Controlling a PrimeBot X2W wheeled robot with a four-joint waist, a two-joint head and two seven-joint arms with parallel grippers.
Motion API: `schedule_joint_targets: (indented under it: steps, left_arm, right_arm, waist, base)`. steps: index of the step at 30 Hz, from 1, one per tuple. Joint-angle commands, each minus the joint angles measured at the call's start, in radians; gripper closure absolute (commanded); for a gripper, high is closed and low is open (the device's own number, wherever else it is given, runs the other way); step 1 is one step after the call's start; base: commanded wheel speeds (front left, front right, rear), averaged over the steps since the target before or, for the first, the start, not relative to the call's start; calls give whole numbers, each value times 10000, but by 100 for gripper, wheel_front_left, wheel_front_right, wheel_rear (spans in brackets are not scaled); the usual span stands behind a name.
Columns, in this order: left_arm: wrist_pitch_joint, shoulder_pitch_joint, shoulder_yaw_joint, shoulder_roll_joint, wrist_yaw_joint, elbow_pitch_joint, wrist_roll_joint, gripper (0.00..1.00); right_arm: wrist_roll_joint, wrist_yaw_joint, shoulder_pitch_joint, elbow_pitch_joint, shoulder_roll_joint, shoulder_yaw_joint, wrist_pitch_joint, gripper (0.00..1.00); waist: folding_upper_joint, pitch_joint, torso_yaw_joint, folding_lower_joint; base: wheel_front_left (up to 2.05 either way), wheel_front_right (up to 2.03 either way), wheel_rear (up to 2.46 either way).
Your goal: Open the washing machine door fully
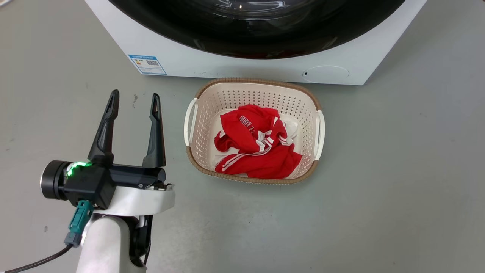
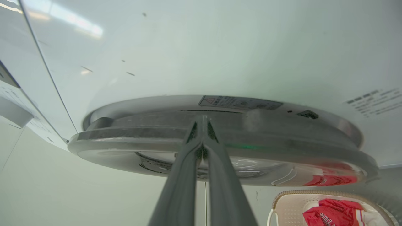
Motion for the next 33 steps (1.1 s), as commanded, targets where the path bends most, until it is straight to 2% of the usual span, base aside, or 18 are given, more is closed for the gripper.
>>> schedule_joint_targets:
  steps: [1, 5, 10, 15, 25, 33]
  left_arm:
    - [-22, -126, -27, -9, -9, -8, 1, 0]
    - [-22, -203, -80, -12, -21, 19, -32, 0]
    - [-22, -247, -99, -12, -37, 56, 20, 0]
    - [-22, -231, -116, -12, -37, 137, 66, 0]
    - [-22, 247, -224, -10, 72, 451, -1, 0]
    - [-22, 888, -317, -13, 95, 806, 63, 0]
  right_arm:
    - [-85, 0, -149, 129, 70, 75, 15, 100]
    - [-106, 0, -240, 274, 307, 192, 424, 100]
    - [-19, 0, -215, 280, 655, 326, 1558, 100]
    - [68, 0, 99, -60, 455, 357, 2543, 100]
    - [637, 0, 1944, -2066, 429, 341, 4668, 100]
    - [1021, 2, 3783, -3727, 638, 508, 5288, 100]
  waist:
    - [0, 53, 26, -1]
    - [0, 148, 44, -1]
    - [0, 195, 13, -1]
    - [0, 6, -46, -1]
    - [0, -967, -77, -1]
    - [0, -1999, 102, -1]
  base:
    - [0, 0, 0]
    - [0, 0, 0]
    - [0, 0, 0]
    - [0, 0, 0]
    - [0, 0, 0]
    - [0, 0, 0]
